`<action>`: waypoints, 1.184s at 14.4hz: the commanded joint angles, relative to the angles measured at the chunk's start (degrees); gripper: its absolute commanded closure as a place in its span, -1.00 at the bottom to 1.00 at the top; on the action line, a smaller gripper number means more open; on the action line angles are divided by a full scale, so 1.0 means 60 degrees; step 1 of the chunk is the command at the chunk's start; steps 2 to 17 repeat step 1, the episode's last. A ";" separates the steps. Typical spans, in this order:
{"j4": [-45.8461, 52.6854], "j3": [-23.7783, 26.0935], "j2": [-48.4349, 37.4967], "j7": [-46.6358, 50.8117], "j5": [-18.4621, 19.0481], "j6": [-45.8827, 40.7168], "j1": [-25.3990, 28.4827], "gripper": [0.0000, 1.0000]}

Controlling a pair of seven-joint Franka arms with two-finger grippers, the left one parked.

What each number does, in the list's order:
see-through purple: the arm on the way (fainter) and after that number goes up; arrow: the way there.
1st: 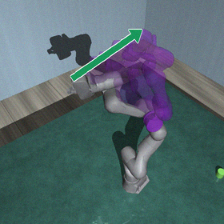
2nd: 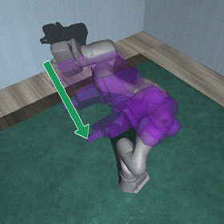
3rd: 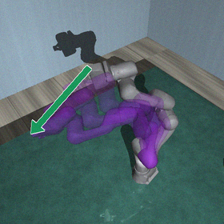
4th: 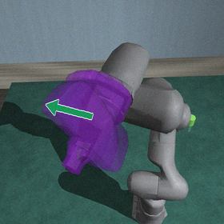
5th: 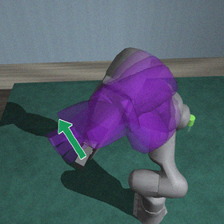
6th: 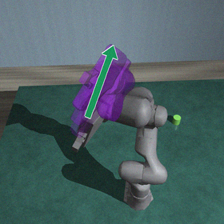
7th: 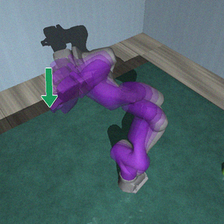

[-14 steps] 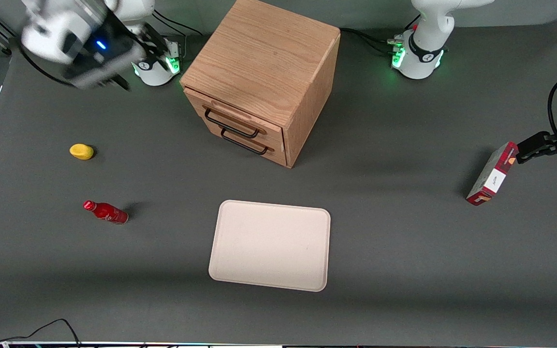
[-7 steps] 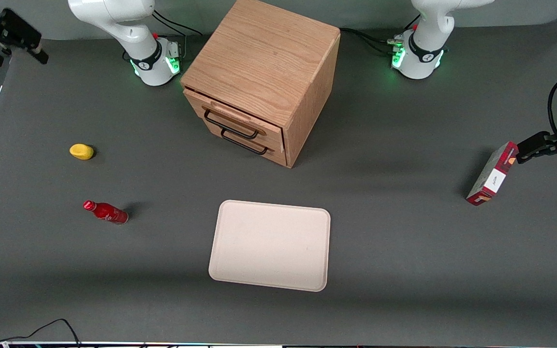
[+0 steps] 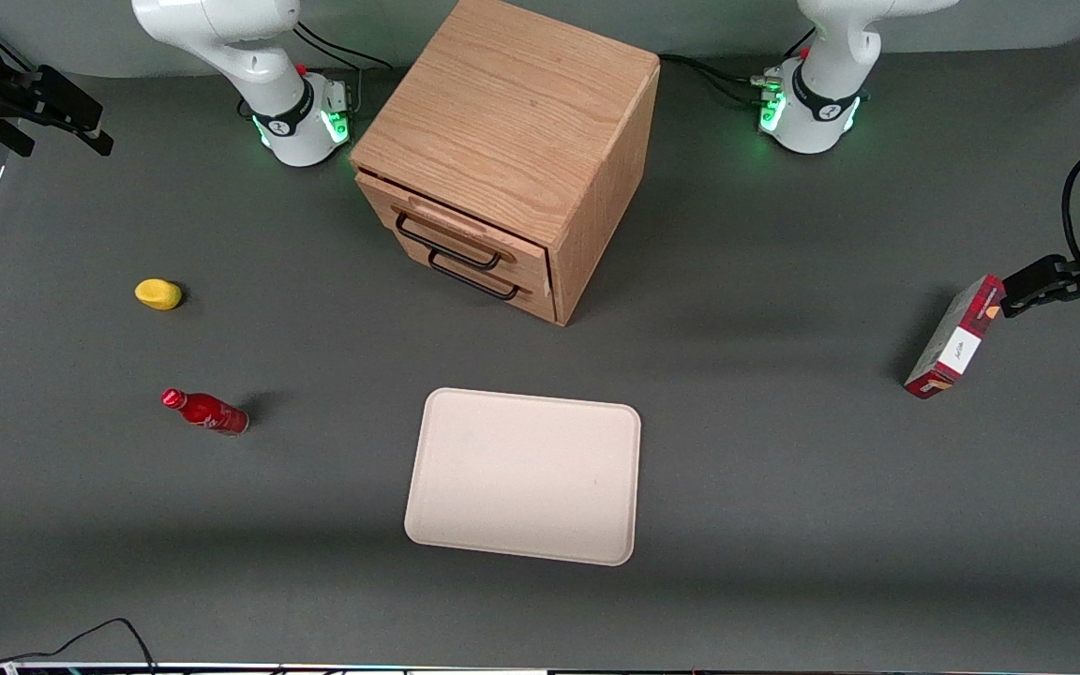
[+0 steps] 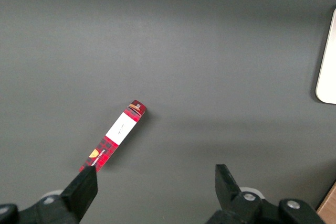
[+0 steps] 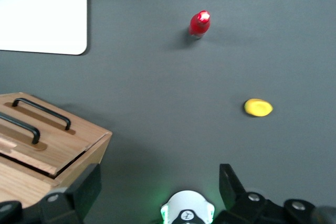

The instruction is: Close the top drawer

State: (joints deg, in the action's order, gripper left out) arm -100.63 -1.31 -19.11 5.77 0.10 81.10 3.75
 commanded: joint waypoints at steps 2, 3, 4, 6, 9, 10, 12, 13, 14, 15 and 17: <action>0.0424 -0.0059 0.0270 0.0079 0.0350 -0.0011 0.0064 -1.00; 0.0424 -0.0059 0.0270 0.0079 0.0350 -0.0011 0.0064 -1.00; 0.0424 -0.0059 0.0270 0.0079 0.0350 -0.0011 0.0064 -1.00; 0.0424 -0.0059 0.0270 0.0079 0.0350 -0.0011 0.0064 -1.00; 0.0424 -0.0059 0.0270 0.0079 0.0350 -0.0011 0.0064 -1.00; 0.0424 -0.0059 0.0270 0.0079 0.0350 -0.0011 0.0064 -1.00; 0.0424 -0.0059 0.0270 0.0079 0.0350 -0.0011 0.0064 -1.00; 0.0424 -0.0059 0.0270 0.0079 0.0350 -0.0011 0.0064 -1.00; 0.0424 -0.0059 0.0270 0.0079 0.0350 -0.0011 0.0064 -1.00; 0.0424 -0.0059 0.0270 0.0079 0.0350 -0.0011 0.0064 -1.00; 0.0424 -0.0059 0.0270 0.0079 0.0350 -0.0011 0.0064 -1.00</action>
